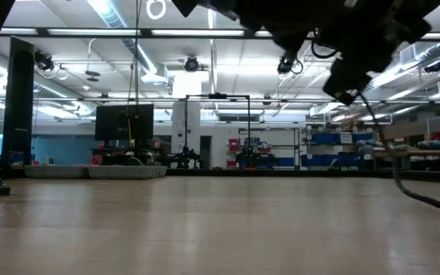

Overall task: Coil cords
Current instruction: Coil the black wire onto the spool

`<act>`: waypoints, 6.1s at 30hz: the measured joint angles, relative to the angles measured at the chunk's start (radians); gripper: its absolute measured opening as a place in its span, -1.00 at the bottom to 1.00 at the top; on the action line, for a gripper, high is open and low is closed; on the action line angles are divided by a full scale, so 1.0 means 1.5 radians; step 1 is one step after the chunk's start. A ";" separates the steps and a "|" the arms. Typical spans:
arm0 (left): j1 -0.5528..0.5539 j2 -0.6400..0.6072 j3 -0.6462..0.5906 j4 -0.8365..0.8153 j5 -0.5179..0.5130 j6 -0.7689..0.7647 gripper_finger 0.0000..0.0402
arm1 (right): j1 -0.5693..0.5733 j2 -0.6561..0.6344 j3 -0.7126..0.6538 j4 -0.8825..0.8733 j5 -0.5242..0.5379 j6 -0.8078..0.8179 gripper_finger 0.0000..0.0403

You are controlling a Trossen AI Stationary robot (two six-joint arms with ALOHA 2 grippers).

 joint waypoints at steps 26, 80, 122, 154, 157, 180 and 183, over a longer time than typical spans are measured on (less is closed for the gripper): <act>0.005 0.000 -0.044 -0.128 -0.094 -0.074 -1.00 | 0.099 -0.092 0.000 -0.260 -0.021 0.121 -0.59; 0.000 0.000 0.160 -0.218 -0.227 0.138 -1.00 | 0.190 -0.116 -0.046 0.032 0.393 -0.104 -0.62; 0.000 0.000 0.159 -0.189 -0.230 0.123 -1.00 | 0.298 -0.102 -0.047 0.040 0.652 -0.161 -0.64; -0.003 0.000 0.159 -0.198 -0.230 0.122 -1.00 | 0.252 -0.066 -0.046 0.054 0.586 -0.190 -0.98; -0.003 0.000 0.159 -0.198 -0.230 0.122 -1.00 | 0.252 -0.083 -0.046 0.045 0.573 -0.173 -0.98; -0.003 0.000 0.159 -0.196 -0.272 0.117 -1.00 | 0.452 -0.073 -0.046 -0.004 0.571 -0.026 -1.00; -0.003 0.000 0.159 -0.205 -0.272 0.104 -1.00 | 0.484 -0.073 -0.046 0.006 0.586 -0.049 -1.00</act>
